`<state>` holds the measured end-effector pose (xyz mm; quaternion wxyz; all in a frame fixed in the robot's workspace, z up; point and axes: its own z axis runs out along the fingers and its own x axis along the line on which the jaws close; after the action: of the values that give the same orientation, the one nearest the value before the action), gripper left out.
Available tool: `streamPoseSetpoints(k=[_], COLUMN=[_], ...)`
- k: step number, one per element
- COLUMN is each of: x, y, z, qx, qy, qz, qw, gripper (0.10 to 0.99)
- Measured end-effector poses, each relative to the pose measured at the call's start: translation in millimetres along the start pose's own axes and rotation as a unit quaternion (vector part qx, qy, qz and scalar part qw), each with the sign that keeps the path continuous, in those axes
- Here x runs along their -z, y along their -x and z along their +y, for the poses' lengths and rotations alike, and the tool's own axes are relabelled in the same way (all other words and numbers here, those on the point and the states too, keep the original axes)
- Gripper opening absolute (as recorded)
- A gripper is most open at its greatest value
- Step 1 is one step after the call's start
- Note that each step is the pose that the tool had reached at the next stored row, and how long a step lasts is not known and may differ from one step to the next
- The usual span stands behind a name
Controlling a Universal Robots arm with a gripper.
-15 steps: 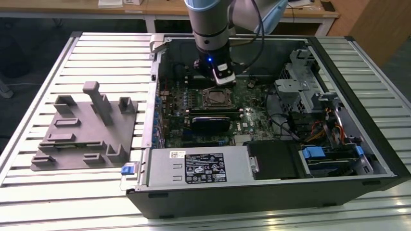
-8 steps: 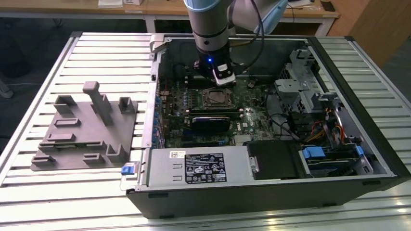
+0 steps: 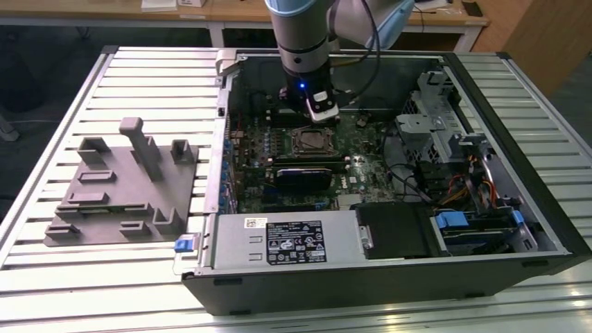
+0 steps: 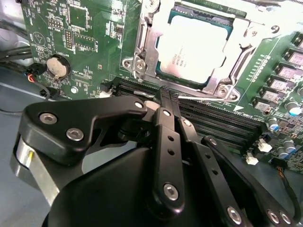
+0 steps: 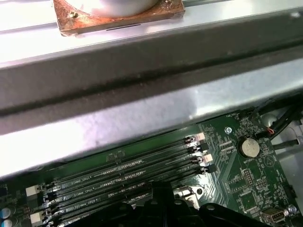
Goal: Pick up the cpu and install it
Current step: 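Install the first cpu locking lever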
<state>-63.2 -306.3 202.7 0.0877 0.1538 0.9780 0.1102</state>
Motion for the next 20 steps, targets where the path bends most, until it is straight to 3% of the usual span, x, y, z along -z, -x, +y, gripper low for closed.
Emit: streamPoseSetpoints(k=[10, 20], x=[-4.4, -7.9], y=[1.3, -0.2], z=[2.7, 6.9], qx=[0.002, 0.003], qy=[-0.0087, -0.0102], qz=[-0.0026, -0.0040], qw=[1.0000, 0.9999], gripper=[0.106, 0.106])
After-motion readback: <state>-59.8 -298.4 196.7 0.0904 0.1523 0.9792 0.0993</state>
